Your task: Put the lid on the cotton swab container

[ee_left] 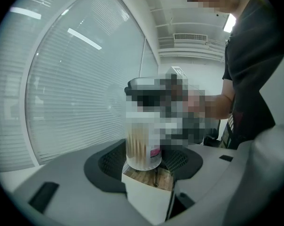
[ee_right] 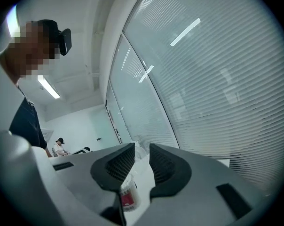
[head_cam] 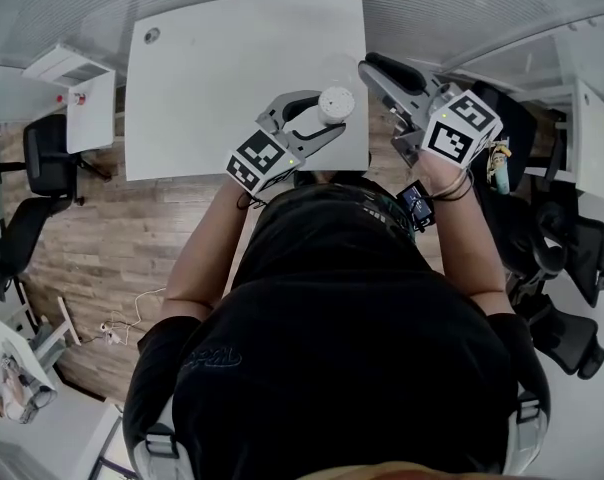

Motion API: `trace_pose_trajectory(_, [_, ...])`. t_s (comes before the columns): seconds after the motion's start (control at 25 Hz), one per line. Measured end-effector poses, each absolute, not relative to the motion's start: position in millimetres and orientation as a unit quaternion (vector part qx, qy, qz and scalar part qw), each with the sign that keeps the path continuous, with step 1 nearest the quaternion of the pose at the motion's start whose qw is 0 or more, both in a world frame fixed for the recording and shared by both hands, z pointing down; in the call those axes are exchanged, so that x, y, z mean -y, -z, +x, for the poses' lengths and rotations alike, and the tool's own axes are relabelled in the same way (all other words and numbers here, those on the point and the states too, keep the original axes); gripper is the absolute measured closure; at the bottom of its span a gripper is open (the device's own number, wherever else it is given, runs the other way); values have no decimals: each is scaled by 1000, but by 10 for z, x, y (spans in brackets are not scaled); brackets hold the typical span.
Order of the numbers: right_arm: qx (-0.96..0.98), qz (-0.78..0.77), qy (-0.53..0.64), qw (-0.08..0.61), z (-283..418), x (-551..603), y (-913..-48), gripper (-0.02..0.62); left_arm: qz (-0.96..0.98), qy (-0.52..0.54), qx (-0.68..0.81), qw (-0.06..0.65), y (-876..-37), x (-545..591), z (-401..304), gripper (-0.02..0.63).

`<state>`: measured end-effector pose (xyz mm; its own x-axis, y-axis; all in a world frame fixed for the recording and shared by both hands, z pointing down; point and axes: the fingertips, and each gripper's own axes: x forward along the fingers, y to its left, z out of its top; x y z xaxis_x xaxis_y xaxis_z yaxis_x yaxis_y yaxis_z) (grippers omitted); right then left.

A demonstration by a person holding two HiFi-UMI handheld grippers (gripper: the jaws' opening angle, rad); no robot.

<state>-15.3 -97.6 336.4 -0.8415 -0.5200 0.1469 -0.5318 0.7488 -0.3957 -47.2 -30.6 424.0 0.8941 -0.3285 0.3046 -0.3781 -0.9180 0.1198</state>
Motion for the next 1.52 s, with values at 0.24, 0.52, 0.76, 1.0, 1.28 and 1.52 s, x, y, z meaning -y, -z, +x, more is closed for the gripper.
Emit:
trace_pose_trajectory(0.24, [938,262,-227,14,-202,961,-3353,447,970,-135,182,91,-4219,313,-479,359])
trace_pose_trajectory(0.52, [942,246,-225,44,-321,924,-3444,404,970,-137,185,83,-4206,294,-459,359])
trace_pose_trajectory(0.76, [947,232,-214,58,-417,901,-3421,393,970,-138,183,85,-4204,283,-466,359])
trace_pose_trajectory(1.0, [949,226,-211,65,-431,835,-3416,391,967,-137,193,92,-4262,314,-462,359])
trace_pose_trajectory(1.28, [951,219,-209,60,-451,749,-3375,391,964,-137,208,94,-4279,420,-471,359])
trace_pose_trajectory(1.52, [950,219,-215,57,-441,692,-3388,391,962,-148,211,95,-4321,469,-475,359])
